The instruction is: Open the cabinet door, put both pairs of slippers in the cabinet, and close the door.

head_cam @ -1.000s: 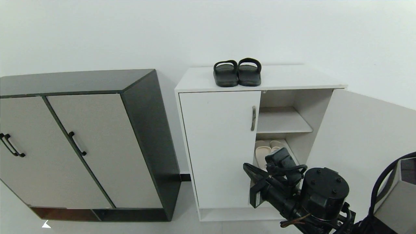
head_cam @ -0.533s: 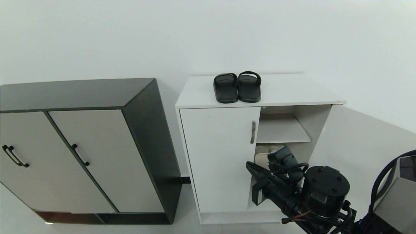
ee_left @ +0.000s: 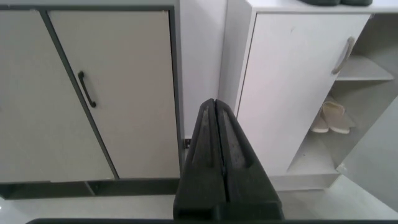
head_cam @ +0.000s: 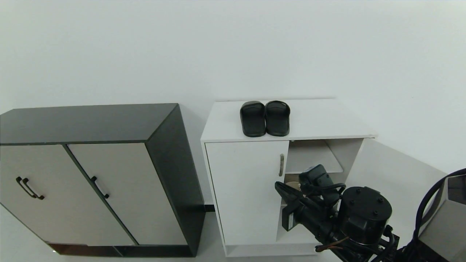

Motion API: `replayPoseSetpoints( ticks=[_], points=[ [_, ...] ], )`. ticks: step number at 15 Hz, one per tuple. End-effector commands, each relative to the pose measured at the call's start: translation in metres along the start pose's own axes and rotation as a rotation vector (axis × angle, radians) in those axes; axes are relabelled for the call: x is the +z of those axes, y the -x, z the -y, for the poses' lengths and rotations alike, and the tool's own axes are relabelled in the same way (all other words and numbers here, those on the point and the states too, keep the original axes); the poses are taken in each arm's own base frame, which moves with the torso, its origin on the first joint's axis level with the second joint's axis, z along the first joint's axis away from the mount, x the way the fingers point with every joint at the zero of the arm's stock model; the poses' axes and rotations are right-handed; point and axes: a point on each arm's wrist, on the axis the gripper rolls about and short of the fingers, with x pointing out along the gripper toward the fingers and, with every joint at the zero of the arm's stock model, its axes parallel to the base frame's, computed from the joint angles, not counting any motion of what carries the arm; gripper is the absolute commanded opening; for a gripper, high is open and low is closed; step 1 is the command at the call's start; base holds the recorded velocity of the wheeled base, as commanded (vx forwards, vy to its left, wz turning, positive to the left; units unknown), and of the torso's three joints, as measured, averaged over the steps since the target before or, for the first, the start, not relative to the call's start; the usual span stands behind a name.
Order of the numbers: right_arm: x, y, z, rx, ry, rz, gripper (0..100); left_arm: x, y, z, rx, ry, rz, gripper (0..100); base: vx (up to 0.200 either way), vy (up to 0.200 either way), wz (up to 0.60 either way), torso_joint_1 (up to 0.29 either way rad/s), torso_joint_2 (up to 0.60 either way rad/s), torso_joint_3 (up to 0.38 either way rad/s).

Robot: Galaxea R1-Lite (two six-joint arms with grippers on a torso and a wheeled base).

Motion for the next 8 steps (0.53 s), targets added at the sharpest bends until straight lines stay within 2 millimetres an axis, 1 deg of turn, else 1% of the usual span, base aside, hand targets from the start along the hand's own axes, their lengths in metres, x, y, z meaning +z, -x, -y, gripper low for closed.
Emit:
replayPoseSetpoints(
  ticks=[1, 6, 7, 8],
  points=[
    [-0.0005, 0.0006, -0.0002, 0.001, 0.0, -0.002, 0, 0.0001, -0.0001, 0.0, 0.0, 0.0, -0.001, 0, 0.0, 0.0, 0.0, 0.3, -0.57, -0.29],
    [0.0004, -0.001, -0.0001, 0.003, 0.002, 0.025, 0, 0.0, 0.0, 0.0, 0.0, 0.0, 0.0, 0, 0.0, 0.0, 0.0, 0.29, -0.58, -0.29],
    [-0.0043, -0.0016, 0.0008, -0.002, 0.056, 0.008, 0, 0.0001, -0.0001, 0.0, 0.0, 0.0, -0.001, 0, 0.0, 0.0, 0.0, 0.222, -0.43, -0.212],
    [-0.0075, -0.0018, 0.0022, -0.007, 0.085, -0.004, 0, 0.0, 0.0, 0.0, 0.0, 0.0, 0.0, 0, 0.0, 0.0, 0.0, 0.076, -0.14, -0.08]
  ],
)
